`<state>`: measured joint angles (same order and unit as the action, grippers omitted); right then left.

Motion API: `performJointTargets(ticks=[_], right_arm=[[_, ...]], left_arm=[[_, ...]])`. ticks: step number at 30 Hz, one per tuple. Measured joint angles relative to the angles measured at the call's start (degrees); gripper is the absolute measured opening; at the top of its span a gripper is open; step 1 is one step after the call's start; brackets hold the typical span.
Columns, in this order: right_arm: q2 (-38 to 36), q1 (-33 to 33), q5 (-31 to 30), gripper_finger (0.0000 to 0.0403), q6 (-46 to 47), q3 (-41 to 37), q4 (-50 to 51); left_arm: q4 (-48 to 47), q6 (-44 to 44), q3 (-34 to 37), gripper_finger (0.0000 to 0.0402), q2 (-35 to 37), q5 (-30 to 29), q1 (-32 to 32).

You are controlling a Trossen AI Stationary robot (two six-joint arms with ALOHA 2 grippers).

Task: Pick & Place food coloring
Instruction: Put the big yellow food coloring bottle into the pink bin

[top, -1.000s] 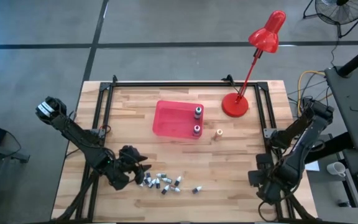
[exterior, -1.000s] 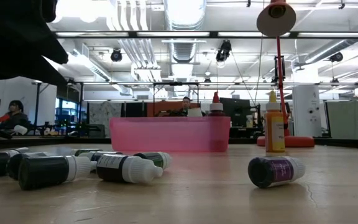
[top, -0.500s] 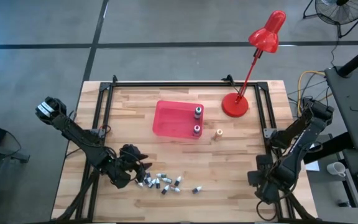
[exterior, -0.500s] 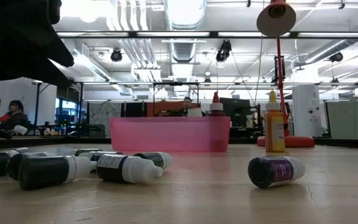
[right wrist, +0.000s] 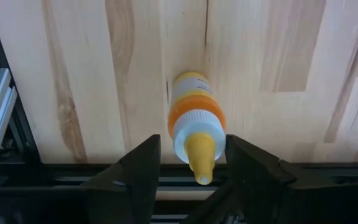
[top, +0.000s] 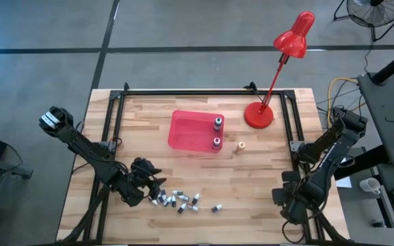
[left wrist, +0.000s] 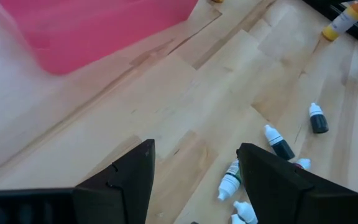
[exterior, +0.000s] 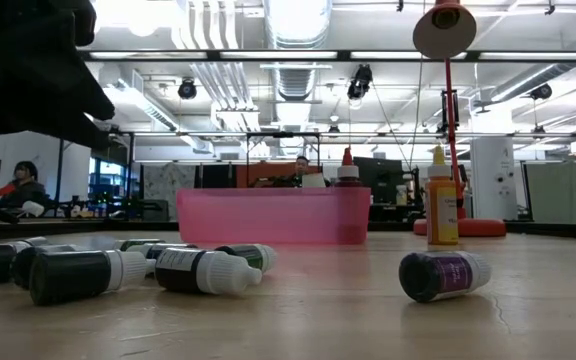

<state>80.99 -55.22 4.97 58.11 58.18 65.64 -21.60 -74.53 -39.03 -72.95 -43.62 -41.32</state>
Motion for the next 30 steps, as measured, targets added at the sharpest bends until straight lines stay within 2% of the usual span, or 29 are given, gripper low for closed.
performJointTargets(ticks=[15, 24, 30], right_arm=[[0.17, 0.11, -0.64, 0.0162, 0.80, -1.04, -1.89], [0.17, 0.26, -3.65, 0.0161, 0.45, -1.39, -1.99], [0.17, 0.24, -3.19, 0.0138, 0.44, -1.39, -1.98]], left_arm=[[0.13, -2.41, 1.01, 0.0202, 0.00, 0.00, 0.00], [0.13, -2.44, 1.01, 0.0202, 0.00, 0.01, 0.00], [0.13, -2.44, 1.01, 0.0202, 0.00, 0.02, 0.00]])
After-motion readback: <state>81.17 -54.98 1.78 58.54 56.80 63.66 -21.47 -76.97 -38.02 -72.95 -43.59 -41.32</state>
